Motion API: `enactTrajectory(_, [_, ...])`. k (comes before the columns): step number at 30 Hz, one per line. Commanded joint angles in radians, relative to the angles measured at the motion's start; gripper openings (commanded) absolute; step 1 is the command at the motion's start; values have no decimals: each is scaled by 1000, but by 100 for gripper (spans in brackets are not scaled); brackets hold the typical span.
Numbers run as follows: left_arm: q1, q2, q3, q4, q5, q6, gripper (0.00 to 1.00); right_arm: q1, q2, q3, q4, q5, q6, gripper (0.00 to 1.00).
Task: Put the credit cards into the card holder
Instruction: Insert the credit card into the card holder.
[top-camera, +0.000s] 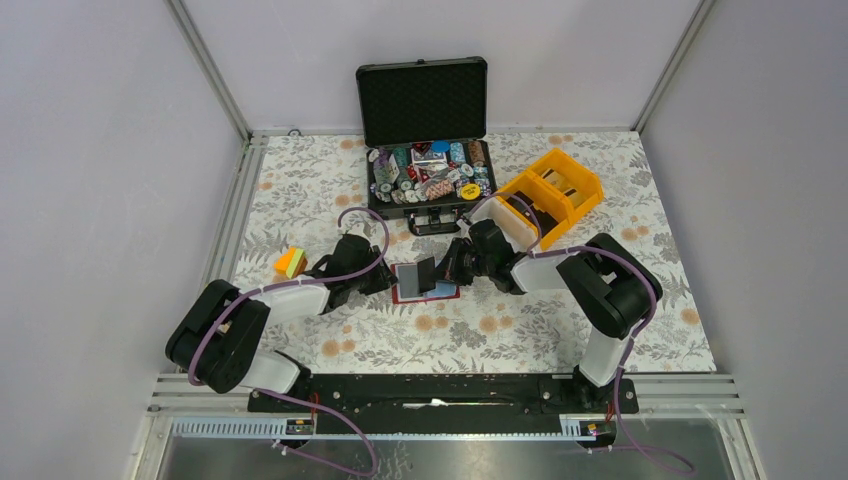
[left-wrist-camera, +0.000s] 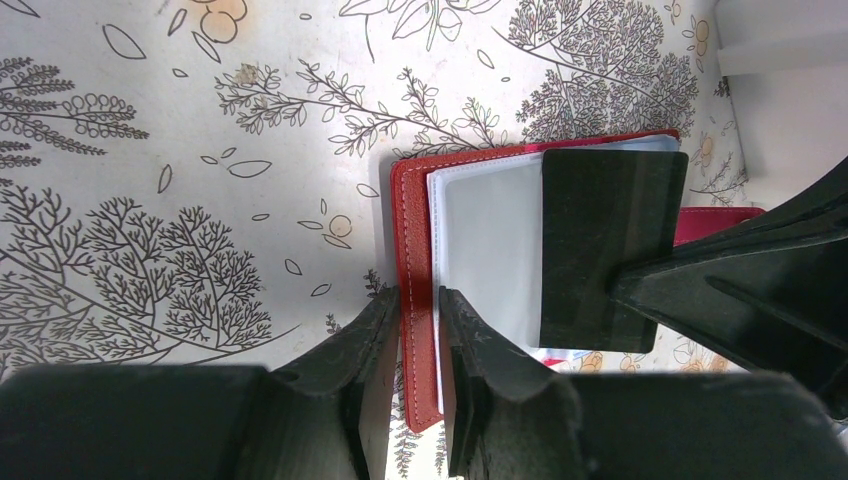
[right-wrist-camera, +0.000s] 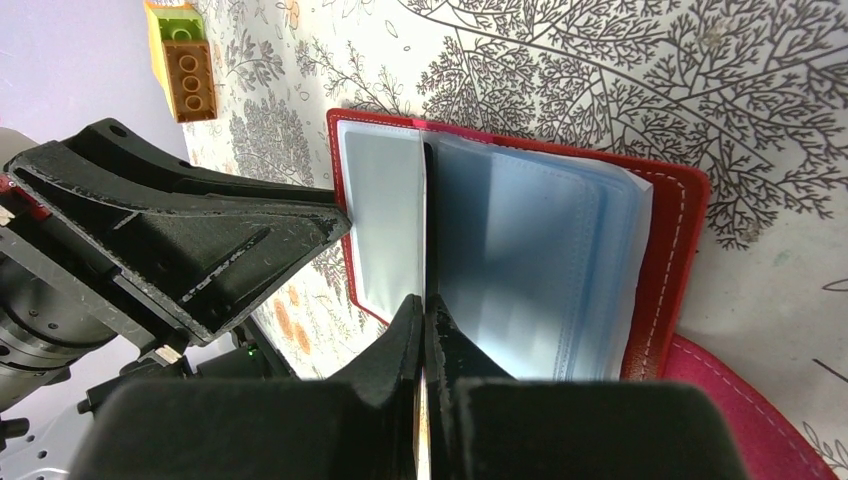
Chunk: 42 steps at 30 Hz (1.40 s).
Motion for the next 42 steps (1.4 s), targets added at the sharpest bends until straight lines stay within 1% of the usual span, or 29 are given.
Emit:
enactTrajectory(1, [-1,28,0,-54,-22,17,24,31,50,-63,-177,-71,61,0])
enactTrajectory(13, [-1,30,6,-65,-32,21,24,39,38,-94,-173,-77,79,0])
enactTrajectory(20, [-1,29,3,-53,-21,29,24,42,72,-85,-152,-88,84,0])
enactTrajectory(28, [-1,28,5,-48,-7,38,24,48,81,-47,-214,-51,46,0])
enactTrajectory(40, [-1,9,13,-69,-21,50,24,52,20,45,-415,75,-69,29])
enactTrajectory(42, [-1,5,15,-73,-22,54,24,54,20,64,-439,91,-87,33])
